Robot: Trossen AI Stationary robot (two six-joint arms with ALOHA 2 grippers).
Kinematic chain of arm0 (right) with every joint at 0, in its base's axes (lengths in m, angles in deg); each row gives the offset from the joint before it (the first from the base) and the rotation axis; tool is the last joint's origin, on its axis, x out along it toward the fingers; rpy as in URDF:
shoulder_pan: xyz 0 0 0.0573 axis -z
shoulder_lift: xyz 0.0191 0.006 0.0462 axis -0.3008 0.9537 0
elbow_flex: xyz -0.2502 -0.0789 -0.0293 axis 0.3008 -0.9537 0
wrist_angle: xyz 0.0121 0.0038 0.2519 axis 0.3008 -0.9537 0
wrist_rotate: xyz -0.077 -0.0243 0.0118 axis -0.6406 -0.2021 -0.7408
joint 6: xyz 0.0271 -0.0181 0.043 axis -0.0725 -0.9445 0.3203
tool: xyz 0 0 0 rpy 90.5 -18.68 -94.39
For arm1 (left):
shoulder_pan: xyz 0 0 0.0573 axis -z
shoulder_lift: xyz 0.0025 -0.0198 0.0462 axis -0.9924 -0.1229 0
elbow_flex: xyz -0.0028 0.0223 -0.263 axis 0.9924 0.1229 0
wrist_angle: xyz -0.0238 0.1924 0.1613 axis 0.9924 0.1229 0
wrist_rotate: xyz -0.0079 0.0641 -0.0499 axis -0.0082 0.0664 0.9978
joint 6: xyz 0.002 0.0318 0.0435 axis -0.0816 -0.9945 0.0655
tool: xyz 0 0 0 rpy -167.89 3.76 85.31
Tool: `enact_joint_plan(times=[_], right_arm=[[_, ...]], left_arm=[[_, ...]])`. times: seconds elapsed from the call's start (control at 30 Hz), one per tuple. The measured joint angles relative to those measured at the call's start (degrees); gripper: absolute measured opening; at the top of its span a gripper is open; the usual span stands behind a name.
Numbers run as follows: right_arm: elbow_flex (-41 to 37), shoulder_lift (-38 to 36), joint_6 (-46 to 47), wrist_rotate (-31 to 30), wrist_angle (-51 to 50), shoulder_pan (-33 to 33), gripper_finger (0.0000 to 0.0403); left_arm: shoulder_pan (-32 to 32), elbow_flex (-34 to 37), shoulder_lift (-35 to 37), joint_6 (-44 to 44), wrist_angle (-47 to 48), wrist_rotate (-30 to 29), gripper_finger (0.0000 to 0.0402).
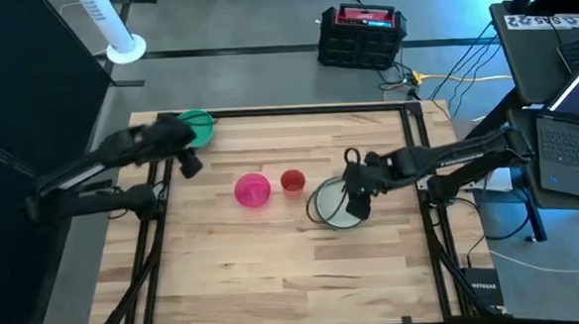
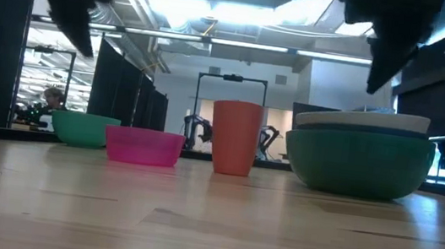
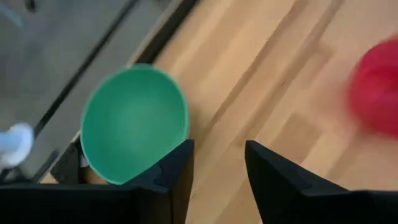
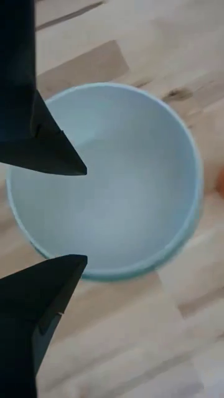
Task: Nest bowls inside each other
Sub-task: Stack the light green bowl on top of the white bowl
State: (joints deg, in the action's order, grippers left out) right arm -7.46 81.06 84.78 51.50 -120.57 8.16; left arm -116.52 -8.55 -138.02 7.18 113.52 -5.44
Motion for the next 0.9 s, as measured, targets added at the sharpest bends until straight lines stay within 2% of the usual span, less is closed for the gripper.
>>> enact_joint_plan(times=[0.2, 0.4, 0.47, 0.9], right_arm=[[-5.84, -0.61, 8.87, -0.09, 4.62, -6.99, 0.0209], [-8.45, -1.11, 16.25, -0.12, 5.37, -12.50, 0.0209], [-8.47, -1.17, 17.06, -0.16, 5.40, -12.90, 0.0209], [-8.58, -1.55, 21.46, -0.35, 5.54, -15.06, 0.0209]], left_arm=[[-7.74, -5.04, -18.29, -4.10, 1.05, -0.02, 0.0130], [-10.53, -13.90, -28.00, -7.80, 2.32, 0.19, 0.0130], [-11.05, -16.14, -30.12, -9.04, 3.33, 0.51, 0.0130], [-13.73, -18.06, -36.82, -10.79, 7.53, 6.16, 0.0130]])
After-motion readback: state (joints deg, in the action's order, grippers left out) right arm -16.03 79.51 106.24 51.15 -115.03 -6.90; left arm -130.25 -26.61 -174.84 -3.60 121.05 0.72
